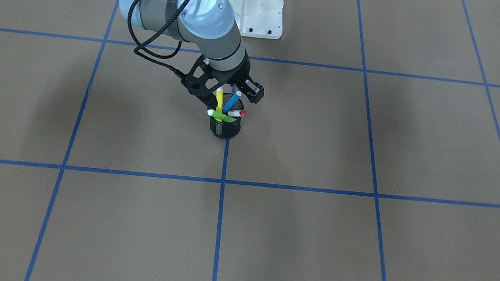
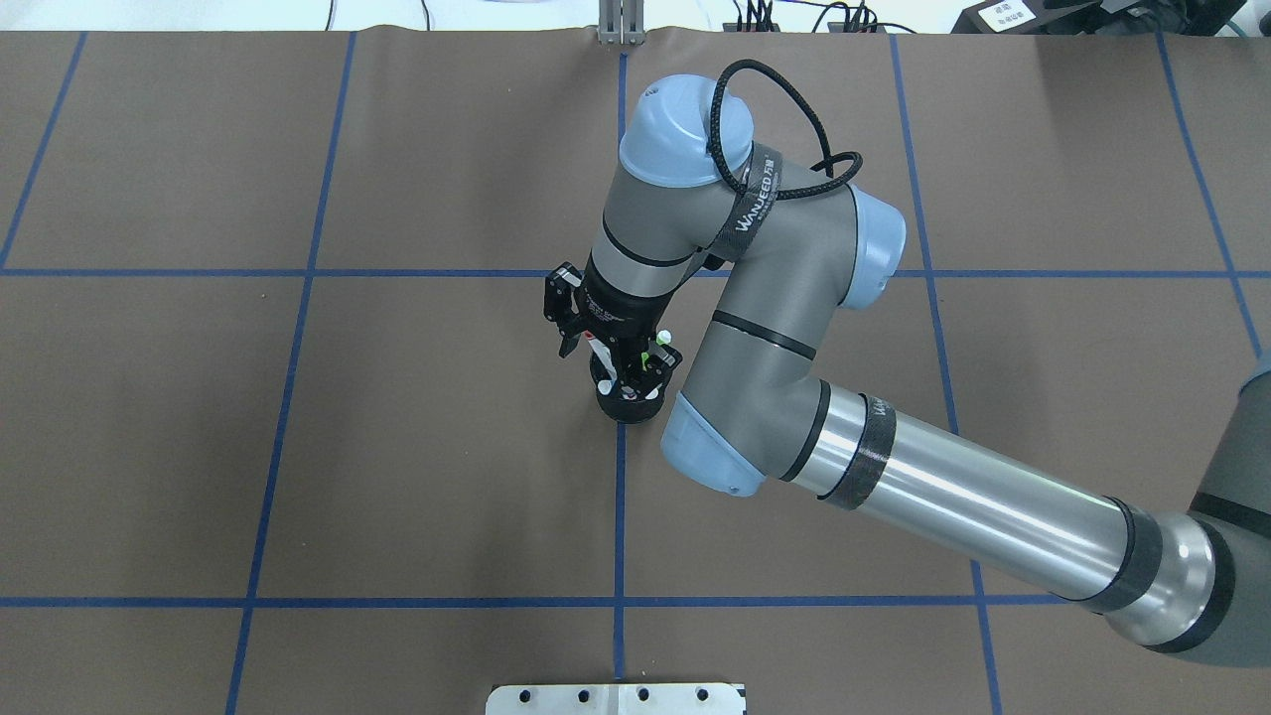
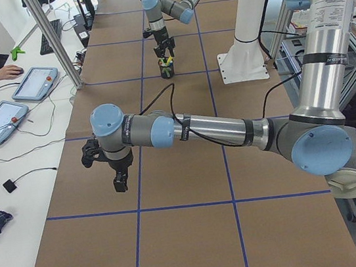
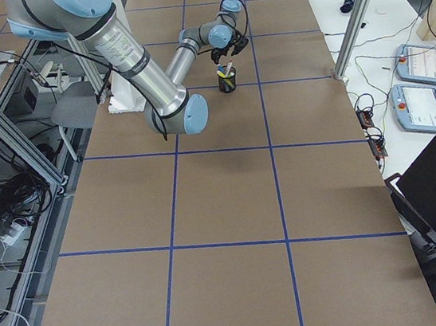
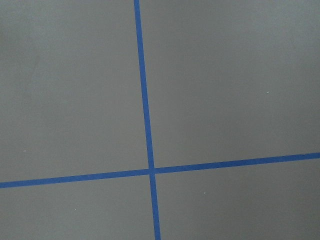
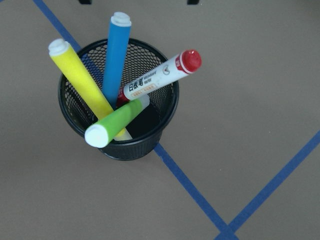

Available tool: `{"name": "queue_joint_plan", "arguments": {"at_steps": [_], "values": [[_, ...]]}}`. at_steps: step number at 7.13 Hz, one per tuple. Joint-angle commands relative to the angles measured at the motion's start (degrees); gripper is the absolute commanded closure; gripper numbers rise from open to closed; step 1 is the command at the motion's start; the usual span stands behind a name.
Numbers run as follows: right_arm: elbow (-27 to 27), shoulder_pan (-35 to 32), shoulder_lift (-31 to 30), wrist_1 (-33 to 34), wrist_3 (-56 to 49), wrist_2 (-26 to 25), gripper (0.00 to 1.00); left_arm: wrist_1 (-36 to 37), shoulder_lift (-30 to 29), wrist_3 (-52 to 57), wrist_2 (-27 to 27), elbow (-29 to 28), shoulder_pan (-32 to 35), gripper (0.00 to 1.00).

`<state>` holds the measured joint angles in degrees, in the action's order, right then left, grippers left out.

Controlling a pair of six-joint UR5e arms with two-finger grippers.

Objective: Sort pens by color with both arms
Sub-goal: 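Lower the right gripper and close it on the blue marker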

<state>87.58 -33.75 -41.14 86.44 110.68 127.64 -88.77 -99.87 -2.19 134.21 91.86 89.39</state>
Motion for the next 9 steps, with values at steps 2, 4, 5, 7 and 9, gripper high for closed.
{"name": "queue_joint_plan", "arguments": {"at_steps": [2, 4, 5, 7, 9], "values": [[-0.39, 0.18, -0.51, -0.13, 0.51, -0.11, 0.30, 0.00, -0.32, -1.14, 0.09, 0.07, 0.00, 0.00], [-0.74, 0.18, -0.60, -0.13, 0.16, -0.29, 0.37, 0.00, -0.33, -1.68, 0.09, 0.59, 0.00, 0.00], [-0.92, 0.18, -0.60, -0.13, 0.24, -0.29, 0.38, 0.00, -0.33, -1.94, 0.09, 0.69, 0.00, 0.00], [-0.83, 0.18, -1.30, -0.13, 0.42, -0.29, 0.39, 0.00, -0.50, -2.03, 0.09, 0.69, 0.00, 0.00], [-1.00, 0.27, -1.48, -0.13, -0.20, -0.46, 0.42, 0.00, -0.50, -2.12, 0.09, 0.95, 0.00, 0.00]]}}
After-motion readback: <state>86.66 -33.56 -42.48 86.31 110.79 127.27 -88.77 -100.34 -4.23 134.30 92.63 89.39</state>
